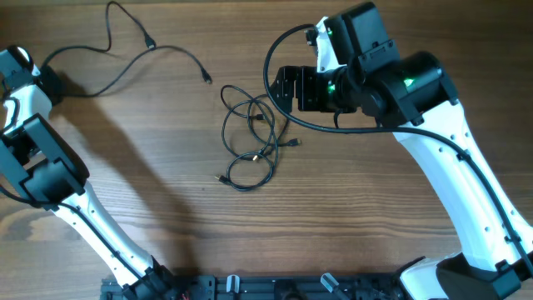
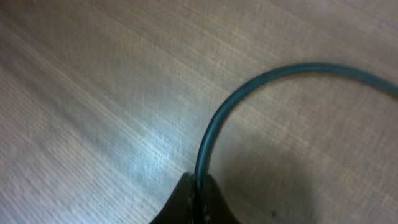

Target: Untangle cables

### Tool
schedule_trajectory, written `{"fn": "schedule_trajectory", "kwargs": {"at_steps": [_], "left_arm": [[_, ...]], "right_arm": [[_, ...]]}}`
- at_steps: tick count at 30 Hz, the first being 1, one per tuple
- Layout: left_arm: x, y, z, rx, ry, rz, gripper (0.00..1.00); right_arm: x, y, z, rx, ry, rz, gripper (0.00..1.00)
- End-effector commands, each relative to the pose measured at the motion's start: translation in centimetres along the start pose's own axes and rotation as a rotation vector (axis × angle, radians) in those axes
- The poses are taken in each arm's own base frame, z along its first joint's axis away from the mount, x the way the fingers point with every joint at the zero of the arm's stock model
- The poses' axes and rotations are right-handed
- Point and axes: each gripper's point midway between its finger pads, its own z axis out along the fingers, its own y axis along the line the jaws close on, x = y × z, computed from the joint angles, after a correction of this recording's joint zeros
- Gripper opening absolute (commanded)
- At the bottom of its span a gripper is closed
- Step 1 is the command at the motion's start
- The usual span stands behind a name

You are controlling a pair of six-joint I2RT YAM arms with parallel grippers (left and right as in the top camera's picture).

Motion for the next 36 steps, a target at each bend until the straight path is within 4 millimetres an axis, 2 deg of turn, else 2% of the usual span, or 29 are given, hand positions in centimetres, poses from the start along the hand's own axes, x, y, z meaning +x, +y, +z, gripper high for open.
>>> {"fn": "schedule_trajectory", "kwargs": {"at_steps": [1,3,4,6,7,8,9,10,12,15,17,18,20,21,23,25,26,27,28,29,30,31,32,34,36], "left_arm": [[-4.1,0.1,-1.5,0.013,-0.132,-0.012,0.04],[-8.2,0.0,-3.9,0.02,-0.251,-0.02,0.04],[-11.3,0.0,-6.2,0.024,-0.342,-0.025,0.04],[-15.8,0.5,-9.7,0.024,-0.459,-0.036,0.04],[-17.6,1.0,-11.1,0.019,-0.508,-0.043,0.04],[-18.4,1.4,-11.8,0.016,-0.531,-0.048,0.1],[-18.8,1.9,-12.0,0.009,-0.538,-0.047,0.49],[-18.2,2.6,-11.4,-0.001,-0.516,-0.052,1.0],[-16.9,3.9,-10.6,-0.018,-0.46,-0.06,1.0],[-16.1,4.4,-10.6,-0.027,-0.413,-0.063,1.0],[-15.4,2.7,-11.5,0.049,-0.361,-0.079,1.0],[-15.1,1.3,-12.0,0.12,-0.337,-0.089,1.0],[-13.2,-4.1,-13.7,0.407,-0.225,-0.11,1.0],[-11.4,-7.0,-14.6,0.559,-0.139,-0.109,1.0],[-8.2,-9.4,-14.0,0.583,-0.012,-0.108,1.0],[-4.5,-11.3,-13.2,0.489,0.115,-0.084,0.32],[-3.6,-11.9,-13.1,0.453,0.142,-0.068,0.32],[-2.0,-12.9,-13.2,0.395,0.188,-0.036,0.4],[-0.6,-14.0,-13.6,0.383,0.234,-0.012,0.38],[0.6,-14.9,-13.9,0.388,0.275,0.004,0.26],[2.2,-16.3,-14.2,0.394,0.325,0.021,0.04],[3.1,-16.9,-14.0,0.373,0.348,0.011,0.04],[3.8,-16.9,-13.0,0.294,0.35,0.003,0.04],[4.0,-16.2,-11.8,0.208,0.322,0.028,0.04],[4.4,-14.3,-10.1,0.089,0.305,0.045,0.04]], "right_arm": [[0.0,-0.1,0.4,0.005,0.007,0.006,1.0],[0.0,-0.1,0.4,0.005,0.007,0.007,1.0],[0.0,-0.1,0.4,0.005,0.007,0.008,1.0],[0.0,0.0,0.4,0.005,0.007,0.026,1.0],[0.0,0.0,0.4,0.005,0.007,0.033,0.99],[0.0,-0.1,0.4,0.005,0.008,0.033,1.0],[0.1,-0.1,0.4,0.006,0.011,0.034,1.0],[0.1,-0.1,0.4,0.007,0.01,0.034,1.0],[0.2,-0.1,0.4,0.004,0.015,0.035,0.99],[0.2,0.0,0.4,0.002,0.018,0.035,1.0],[0.2,0.0,0.4,0.002,0.017,0.035,1.0],[0.2,0.0,0.4,0.002,0.017,0.035,1.0],[0.2,0.0,0.4,0.002,0.016,0.034,1.0],[0.1,0.0,0.4,0.0,0.012,0.032,1.0],[-0.1,0.1,0.4,-0.003,0.006,0.029,1.0],[-0.2,0.0,0.4,0.005,-0.002,0.028,1.0],[-0.2,-0.1,0.4,0.01,-0.002,0.027,1.0],[-0.2,-0.1,0.4,0.01,-0.001,0.027,1.0],[-0.2,-0.1,0.4,0.01,-0.001,0.028,1.0],[-0.2,-0.1,0.4,0.01,-0.001,0.027,1.0],[-0.2,-0.1,0.4,0.01,-0.001,0.028,1.0],[-0.2,-0.1,0.4,0.01,-0.001,0.028,1.0],[-0.2,-0.1,0.4,0.01,0.001,0.028,1.0],[0.0,-0.2,0.4,0.013,0.006,0.03,1.0],[0.3,-0.4,0.4,0.02,0.018,0.033,1.0]]}}
